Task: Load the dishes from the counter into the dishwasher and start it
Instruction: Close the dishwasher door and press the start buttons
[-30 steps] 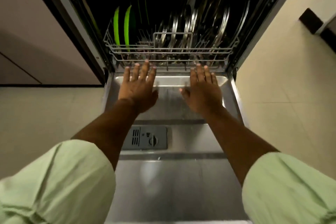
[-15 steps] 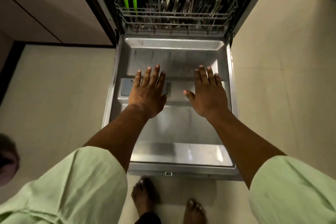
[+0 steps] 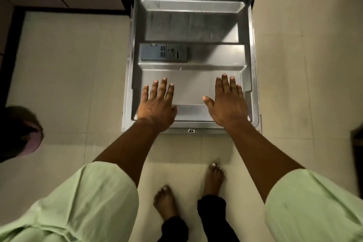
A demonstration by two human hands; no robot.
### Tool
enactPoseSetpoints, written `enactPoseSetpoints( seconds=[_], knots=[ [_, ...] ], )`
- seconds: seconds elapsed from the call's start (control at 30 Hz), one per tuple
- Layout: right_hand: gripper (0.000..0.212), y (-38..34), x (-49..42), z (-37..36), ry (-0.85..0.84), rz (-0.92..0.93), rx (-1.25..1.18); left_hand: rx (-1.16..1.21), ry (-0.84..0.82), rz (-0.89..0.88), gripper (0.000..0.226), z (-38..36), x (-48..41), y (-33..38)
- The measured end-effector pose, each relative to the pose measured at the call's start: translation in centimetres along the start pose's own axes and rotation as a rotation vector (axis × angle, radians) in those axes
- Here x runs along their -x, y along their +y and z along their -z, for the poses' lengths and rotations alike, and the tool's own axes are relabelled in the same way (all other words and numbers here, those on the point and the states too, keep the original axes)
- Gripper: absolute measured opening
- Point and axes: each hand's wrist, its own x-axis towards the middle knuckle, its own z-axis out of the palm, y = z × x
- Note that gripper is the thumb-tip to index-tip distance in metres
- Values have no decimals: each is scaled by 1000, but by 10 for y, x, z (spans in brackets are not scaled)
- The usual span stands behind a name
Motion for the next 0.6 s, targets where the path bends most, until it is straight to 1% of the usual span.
enactPoseSetpoints(
  seconds=[0.17, 0.23, 0.33, 0.43, 0.5, 0.57, 0.6],
  knots=[
    [77, -14, 38, -53, -85, -22, -70, 63, -79, 7, 71, -51, 30, 2],
    [77, -16, 44, -75, -92, -21, -78, 61, -79, 2, 71, -73, 34, 2],
    [76, -14, 53, -111, -131, -17, -84, 52, -122, -10, 72, -110, 43, 10],
    [75, -10, 60, -138, -159, -43, -151, 88, -159, 6, 72, -141, 45, 17],
    [72, -5, 58, -157, -140, -109, -303, 212, -158, 42, 69, -157, 43, 22],
    [61, -1, 53, -167, -85, -285, -603, 455, -104, 147, 60, -169, 41, 28],
    [50, 2, 49, -171, -63, -396, -765, 599, -86, 227, 55, -176, 37, 31]
  ],
)
